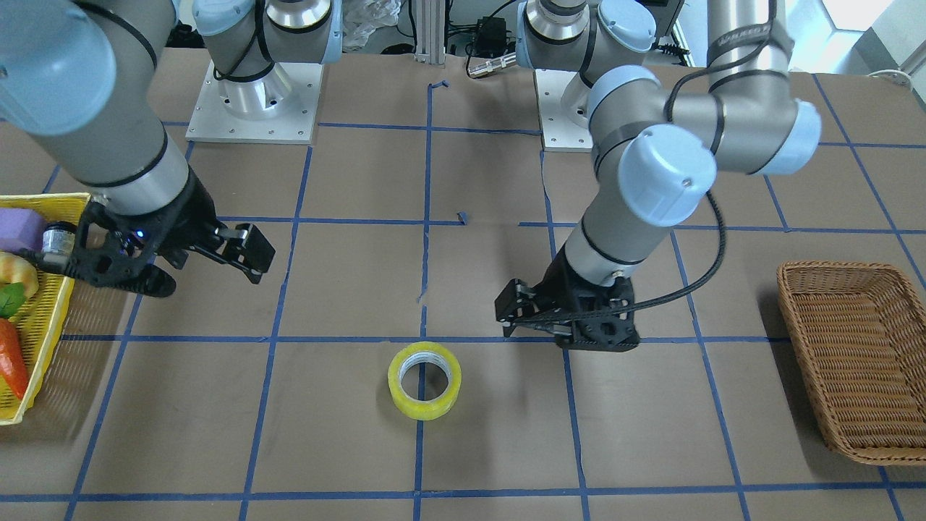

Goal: Transfer tape with both arms
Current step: 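Release the tape roll and raise the right gripper while the left arm reaches toward it, then grasp the yellow tape roll with the left gripper, then carry the tape roll with the left gripper over the wicker basket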

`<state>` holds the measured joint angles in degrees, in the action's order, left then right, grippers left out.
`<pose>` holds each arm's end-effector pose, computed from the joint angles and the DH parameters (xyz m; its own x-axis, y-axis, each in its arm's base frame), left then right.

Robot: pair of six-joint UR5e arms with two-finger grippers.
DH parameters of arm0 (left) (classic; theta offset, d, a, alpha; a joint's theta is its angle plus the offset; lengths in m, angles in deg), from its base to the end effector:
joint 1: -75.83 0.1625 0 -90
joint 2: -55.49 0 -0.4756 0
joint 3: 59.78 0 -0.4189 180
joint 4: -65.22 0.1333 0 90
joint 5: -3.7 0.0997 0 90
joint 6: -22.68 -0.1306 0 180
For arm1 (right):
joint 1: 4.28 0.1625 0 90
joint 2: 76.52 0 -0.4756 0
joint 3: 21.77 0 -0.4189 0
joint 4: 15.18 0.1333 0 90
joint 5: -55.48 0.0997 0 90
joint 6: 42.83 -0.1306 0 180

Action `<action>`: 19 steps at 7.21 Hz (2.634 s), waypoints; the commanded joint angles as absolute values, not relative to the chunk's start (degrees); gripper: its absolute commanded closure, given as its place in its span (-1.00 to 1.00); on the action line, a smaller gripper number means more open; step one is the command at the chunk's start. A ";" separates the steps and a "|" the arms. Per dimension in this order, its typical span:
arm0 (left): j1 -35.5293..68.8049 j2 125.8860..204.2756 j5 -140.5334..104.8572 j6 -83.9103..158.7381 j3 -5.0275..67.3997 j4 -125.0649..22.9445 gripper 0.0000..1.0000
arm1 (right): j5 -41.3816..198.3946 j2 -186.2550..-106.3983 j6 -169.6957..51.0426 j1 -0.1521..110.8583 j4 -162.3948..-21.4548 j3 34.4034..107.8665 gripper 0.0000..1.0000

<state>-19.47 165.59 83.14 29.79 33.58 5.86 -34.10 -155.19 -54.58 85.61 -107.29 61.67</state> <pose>-0.2178 -0.6453 0.3274 -0.9806 -0.0095 0.1959 -0.0300 0.9944 -0.1015 0.1331 -0.6047 0.4589 -0.9786 0.2056 0.0023 0.2055 0.9775 0.0469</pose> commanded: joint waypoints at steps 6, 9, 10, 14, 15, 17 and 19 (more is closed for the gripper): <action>-26.30 180.46 83.24 35.25 33.03 19.07 0.00 | -35.74 -161.60 -50.04 83.52 -109.84 70.08 -1.00; -26.39 178.90 83.32 35.08 32.59 18.91 1.00 | -35.75 -165.81 -50.47 84.14 -108.78 72.26 -1.00; -24.99 176.27 83.41 34.38 30.59 13.59 1.00 | -35.75 -167.12 -50.47 84.31 -108.69 73.31 -1.00; 0.97 169.22 91.95 -2.24 15.63 -20.02 1.00 | -35.74 -168.19 -50.74 84.49 -108.69 74.29 -1.00; 6.78 170.35 95.50 -9.93 14.67 -18.56 1.00 | -35.75 -168.62 -50.74 84.75 -108.69 74.38 -1.00; 17.52 172.72 95.63 -23.56 15.71 -11.39 1.00 | -35.83 -168.98 -50.91 85.46 -108.69 75.60 -1.00; 24.47 178.06 95.45 -29.50 15.80 -0.07 1.00 | -35.75 -169.68 -50.21 85.46 -108.78 76.49 -1.00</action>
<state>19.73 174.50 95.46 -25.21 15.58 -7.98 -35.77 -169.38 -50.72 85.40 -108.71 75.98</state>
